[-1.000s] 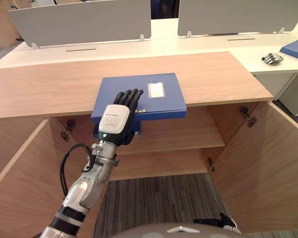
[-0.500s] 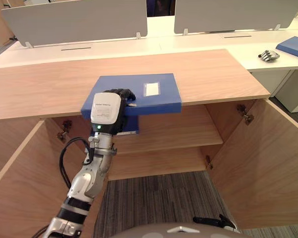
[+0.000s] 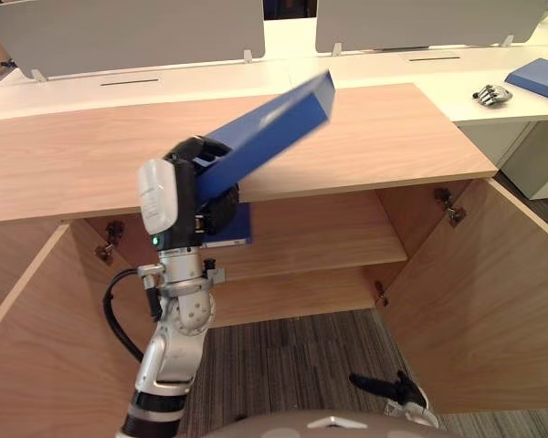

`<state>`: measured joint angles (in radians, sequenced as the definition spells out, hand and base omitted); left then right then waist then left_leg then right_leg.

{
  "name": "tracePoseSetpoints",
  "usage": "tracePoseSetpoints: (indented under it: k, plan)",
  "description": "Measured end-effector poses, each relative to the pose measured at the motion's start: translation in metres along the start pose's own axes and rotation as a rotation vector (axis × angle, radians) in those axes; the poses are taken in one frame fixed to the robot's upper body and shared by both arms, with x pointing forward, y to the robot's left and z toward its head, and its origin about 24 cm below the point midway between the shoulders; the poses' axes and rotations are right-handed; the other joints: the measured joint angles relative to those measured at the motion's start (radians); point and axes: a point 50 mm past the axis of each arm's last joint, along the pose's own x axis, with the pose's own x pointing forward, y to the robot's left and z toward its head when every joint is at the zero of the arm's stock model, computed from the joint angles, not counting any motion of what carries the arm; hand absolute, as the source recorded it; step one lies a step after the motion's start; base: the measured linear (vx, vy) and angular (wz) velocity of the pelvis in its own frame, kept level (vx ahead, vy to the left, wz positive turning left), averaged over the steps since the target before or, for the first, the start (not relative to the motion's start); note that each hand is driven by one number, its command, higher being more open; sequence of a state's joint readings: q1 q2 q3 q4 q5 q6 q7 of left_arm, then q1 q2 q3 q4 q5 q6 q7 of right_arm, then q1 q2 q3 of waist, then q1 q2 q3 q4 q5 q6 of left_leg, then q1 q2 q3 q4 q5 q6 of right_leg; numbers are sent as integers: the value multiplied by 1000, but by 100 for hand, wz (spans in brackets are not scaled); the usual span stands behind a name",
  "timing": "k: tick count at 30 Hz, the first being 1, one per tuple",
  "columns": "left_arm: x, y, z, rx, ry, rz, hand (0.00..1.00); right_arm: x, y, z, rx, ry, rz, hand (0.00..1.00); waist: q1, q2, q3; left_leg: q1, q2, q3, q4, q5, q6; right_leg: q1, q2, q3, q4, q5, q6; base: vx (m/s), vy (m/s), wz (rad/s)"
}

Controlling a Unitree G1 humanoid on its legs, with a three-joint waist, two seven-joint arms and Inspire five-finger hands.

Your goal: Walk over to the cabinet, pick up the folder, carry it to the office cabinet, place the folder inside the office cabinet, then close the office cabinet door

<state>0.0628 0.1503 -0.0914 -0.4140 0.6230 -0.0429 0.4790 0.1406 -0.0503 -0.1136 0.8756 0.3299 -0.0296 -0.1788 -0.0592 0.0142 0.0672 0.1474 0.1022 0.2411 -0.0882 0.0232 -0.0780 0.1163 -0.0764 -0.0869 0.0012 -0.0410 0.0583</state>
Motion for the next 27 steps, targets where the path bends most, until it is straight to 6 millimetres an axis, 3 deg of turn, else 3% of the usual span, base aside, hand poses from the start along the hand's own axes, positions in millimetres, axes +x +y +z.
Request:
tracePoseSetpoints:
  k: [6, 13, 21, 27]
  plan:
    - [3, 31, 25, -257, -14, 197, 0, -23, 43, 60, 117, -333, 176, 100, 3, 5, 5, 1, 3, 5, 0, -4, 1, -11, 2, 9, 14, 0, 0, -54, 4, -4]
    - [-3, 51, 52, -649, -96, 288, 0, -69, 59, 136, 257, -720, 292, 100, 4, 7, 10, 1, 3, 8, 0, -5, 1, -13, 3, 11, 12, 0, 0, -21, 3, 0]
    - [-10, 35, 53, -990, -25, 63, 0, -114, 63, 183, 304, -989, 378, 100, 3, 7, 10, 5, 3, 15, 0, -8, 1, -12, 3, 17, 13, 0, 1, -14, 1, -1]
    - [-15, 15, 39, -1138, 53, -110, 0, -151, 64, 223, 235, -1231, 446, 100, 4, 7, 11, 9, 3, 18, 6, -9, 3, -11, 2, 22, 19, 1, 2, -53, 3, -2]
